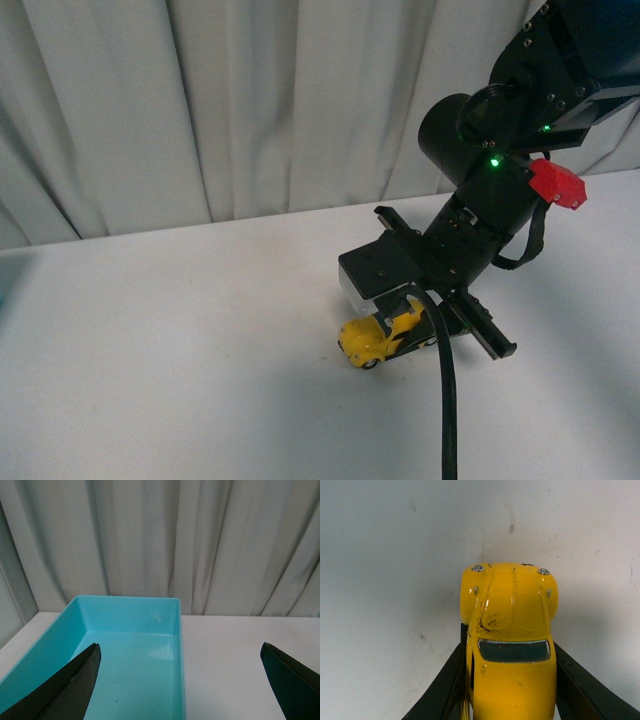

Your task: Wind up and store yellow beetle toy

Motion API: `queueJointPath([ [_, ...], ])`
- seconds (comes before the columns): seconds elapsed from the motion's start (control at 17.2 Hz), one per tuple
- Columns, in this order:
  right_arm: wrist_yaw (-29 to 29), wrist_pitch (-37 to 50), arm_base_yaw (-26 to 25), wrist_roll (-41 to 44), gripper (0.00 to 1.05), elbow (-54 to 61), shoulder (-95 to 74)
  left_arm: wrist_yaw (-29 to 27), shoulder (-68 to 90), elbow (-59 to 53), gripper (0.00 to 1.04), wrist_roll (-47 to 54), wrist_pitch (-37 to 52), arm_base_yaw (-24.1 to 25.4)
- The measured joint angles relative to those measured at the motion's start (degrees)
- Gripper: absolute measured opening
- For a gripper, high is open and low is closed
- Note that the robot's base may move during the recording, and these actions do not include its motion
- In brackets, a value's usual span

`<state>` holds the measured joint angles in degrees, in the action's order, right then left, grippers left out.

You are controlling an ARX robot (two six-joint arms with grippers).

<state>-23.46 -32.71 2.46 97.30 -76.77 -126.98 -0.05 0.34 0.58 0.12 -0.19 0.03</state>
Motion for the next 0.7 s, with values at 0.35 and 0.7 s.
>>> queueJointPath([
  [0.35,-3.1,2.9,-3.5,-6.0,0.42,3.6,0.8,0.0,0.0,0.0,0.98,0.0,0.0,0.0],
  [0.7,-4.9,4.6,-8.2,-4.8,0.42,7.3,2.2,0.0,0.0,0.0,0.98,0.0,0.0,0.0],
])
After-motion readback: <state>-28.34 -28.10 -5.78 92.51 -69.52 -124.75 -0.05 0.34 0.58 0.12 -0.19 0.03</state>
